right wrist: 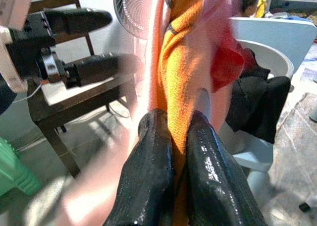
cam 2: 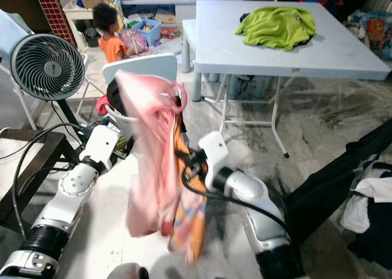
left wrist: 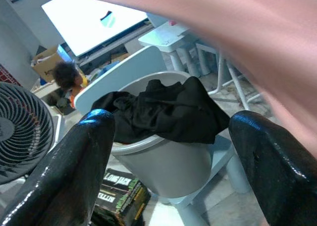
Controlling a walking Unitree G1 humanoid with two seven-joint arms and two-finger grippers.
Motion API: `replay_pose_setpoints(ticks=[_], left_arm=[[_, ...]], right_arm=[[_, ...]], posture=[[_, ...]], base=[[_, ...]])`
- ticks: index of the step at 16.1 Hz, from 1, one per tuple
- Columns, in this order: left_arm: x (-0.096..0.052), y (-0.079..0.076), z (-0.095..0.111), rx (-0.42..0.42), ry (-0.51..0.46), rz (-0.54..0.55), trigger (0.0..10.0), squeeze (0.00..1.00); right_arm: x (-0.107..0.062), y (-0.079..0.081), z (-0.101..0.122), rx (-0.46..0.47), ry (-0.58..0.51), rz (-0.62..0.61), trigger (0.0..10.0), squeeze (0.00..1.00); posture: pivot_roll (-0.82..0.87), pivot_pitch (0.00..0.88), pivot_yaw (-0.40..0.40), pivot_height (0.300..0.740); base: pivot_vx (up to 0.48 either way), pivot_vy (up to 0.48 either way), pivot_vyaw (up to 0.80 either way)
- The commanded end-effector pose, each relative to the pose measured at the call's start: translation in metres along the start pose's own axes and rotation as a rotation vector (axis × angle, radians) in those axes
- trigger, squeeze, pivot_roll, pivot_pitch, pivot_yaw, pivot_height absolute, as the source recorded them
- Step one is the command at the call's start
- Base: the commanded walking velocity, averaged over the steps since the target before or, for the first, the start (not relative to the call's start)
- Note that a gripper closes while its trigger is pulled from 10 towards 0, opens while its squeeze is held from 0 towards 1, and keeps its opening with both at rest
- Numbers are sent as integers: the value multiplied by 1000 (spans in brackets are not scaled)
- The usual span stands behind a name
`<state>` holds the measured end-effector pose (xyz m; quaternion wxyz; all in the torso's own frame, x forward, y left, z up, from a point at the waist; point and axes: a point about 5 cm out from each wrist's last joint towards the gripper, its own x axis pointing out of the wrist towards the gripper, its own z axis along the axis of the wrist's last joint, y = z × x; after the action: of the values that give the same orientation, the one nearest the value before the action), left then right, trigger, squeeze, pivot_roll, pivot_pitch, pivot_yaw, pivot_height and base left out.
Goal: Hang hanger
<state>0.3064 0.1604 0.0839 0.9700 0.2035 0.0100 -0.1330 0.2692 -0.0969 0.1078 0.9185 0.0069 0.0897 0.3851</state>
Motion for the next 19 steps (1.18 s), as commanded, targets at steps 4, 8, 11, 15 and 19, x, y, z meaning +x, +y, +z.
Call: replay_pose_setpoints(ticks=[4,8,11,15,19], left_arm=[[4,-7,7,-27,-46,-30,10000,0],[1,-1,6,-70,-56,-13,10000,0],[1,0,5,-76,-58,-14,10000,0],[14,-10,19,-63,-101,-52,10000,0],[14,-7,23,-87,-136,-57,10000,0]], right_arm=[[2,5,8,-76,-6,23,10000,0],[-3,-8,3,-116,-28,-122,10000,0],[-3,-10,4,-113,-40,-152,10000,0],[6,7,20,-27,-91,-32,10000,0],[3,-17,19,-174,-98,-249,10000,0]], posture=[[-63,4,-21,740],[-65,5,-23,740],[-62,7,-22,740],[-60,1,-24,740],[-61,0,-26,740]], base=[[0,0,0],[0,0,0],[0,0,0],[0,0,0],[0,0,0]])
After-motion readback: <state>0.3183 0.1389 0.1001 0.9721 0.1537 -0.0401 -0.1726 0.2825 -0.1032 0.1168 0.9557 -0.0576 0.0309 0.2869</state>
